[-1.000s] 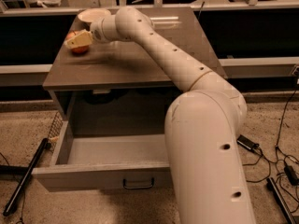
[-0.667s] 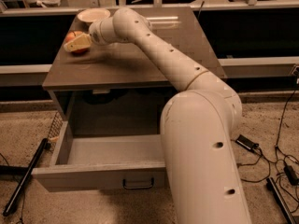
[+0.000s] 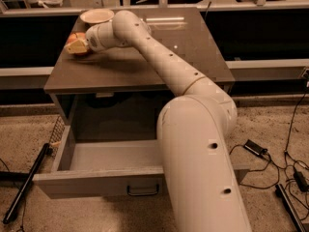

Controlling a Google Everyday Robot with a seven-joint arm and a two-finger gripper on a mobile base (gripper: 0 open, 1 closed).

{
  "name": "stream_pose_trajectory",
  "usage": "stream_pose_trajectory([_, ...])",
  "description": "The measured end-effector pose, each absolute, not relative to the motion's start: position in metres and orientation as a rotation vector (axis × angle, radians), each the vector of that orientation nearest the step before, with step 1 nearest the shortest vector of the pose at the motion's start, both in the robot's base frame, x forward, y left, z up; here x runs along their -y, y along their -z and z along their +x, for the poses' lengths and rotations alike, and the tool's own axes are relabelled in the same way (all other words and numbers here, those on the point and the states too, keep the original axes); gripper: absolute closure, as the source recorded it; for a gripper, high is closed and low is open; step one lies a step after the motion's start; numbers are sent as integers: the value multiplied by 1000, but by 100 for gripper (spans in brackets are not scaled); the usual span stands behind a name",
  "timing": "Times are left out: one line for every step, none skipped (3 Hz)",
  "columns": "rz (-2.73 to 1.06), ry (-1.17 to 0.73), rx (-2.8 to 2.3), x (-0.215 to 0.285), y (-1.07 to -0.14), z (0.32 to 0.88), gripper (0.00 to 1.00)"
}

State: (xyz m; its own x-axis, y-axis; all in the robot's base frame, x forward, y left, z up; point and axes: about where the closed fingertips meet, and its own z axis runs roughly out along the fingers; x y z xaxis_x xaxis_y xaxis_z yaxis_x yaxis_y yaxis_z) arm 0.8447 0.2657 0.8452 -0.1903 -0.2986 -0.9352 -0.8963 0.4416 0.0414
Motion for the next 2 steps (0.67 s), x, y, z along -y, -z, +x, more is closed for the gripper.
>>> stream_pose_trajectory([-1136, -838, -1711, -265, -857, 828, 72])
stream_pose_trajectory([-1217, -871, -1610, -240, -901, 803, 95])
